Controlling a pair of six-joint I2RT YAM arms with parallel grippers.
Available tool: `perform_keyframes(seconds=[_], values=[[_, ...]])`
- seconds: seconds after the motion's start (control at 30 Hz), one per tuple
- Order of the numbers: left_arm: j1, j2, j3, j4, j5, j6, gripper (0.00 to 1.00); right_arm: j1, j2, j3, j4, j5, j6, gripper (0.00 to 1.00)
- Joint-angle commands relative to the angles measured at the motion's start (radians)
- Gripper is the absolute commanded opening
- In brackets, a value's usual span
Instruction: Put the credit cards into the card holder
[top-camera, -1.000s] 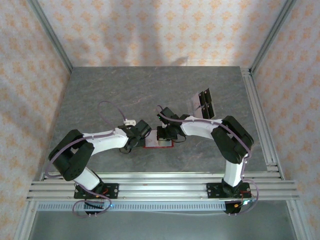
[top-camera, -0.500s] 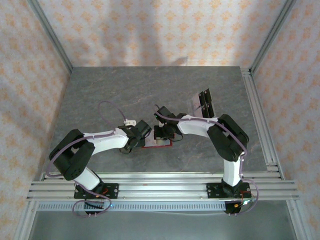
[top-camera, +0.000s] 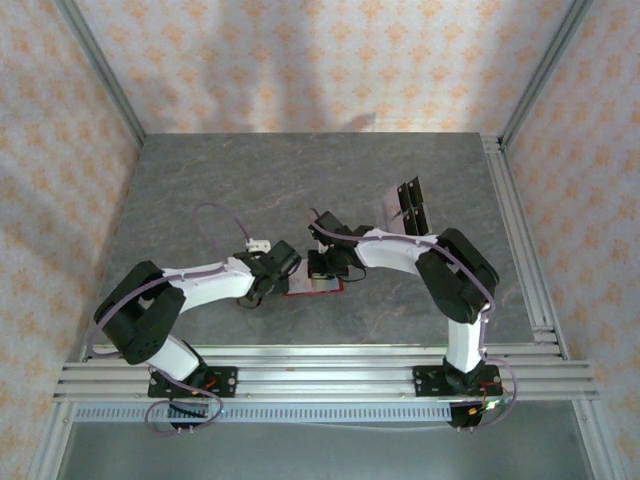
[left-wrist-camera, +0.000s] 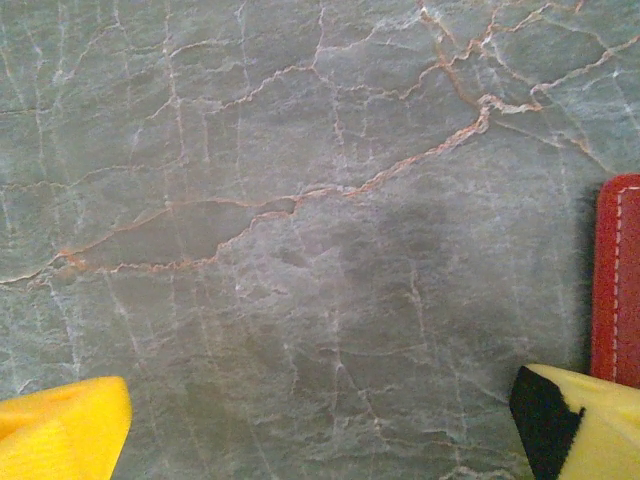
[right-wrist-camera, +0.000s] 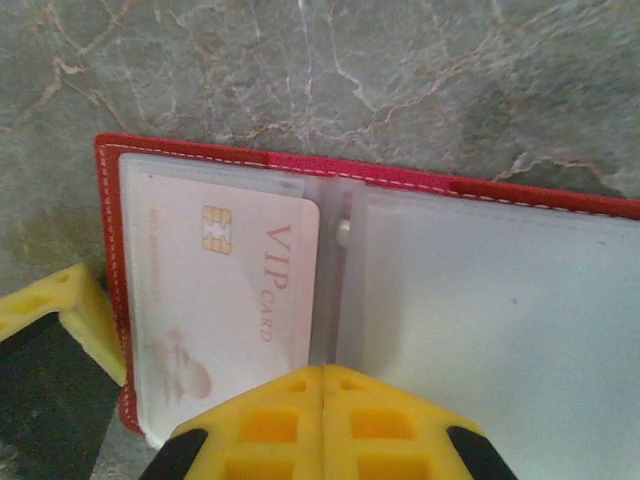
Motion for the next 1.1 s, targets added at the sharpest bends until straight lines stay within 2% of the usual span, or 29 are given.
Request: perform_keyframes(seconds=[0.0, 0.8, 0.97, 1.07], values=[[0.011, -0.041, -0.010, -0.043, -0.029, -0.020, 1.00, -0.029, -0.078, -0.012, -0.036, 0.038, -0.010, 0.00], [0.037, 0.043, -0.016, -0.003, -0.021, -0.020, 1.00, -0.015, 0.083, 0.117, -0.022, -0.022, -0.018, 0.00], [0.038, 0.037, -0.015, -0.004, -0.021, -0.020, 1.00, -0.013, 0.025, 0.109, -0.039, 0.005, -0.014, 0.00], [0.038, 0.034, -0.017, 0.000, -0.019, -0.020, 1.00, -0.013, -0.046, 0.076, -0.052, 0.042, 0.001, 0.13]])
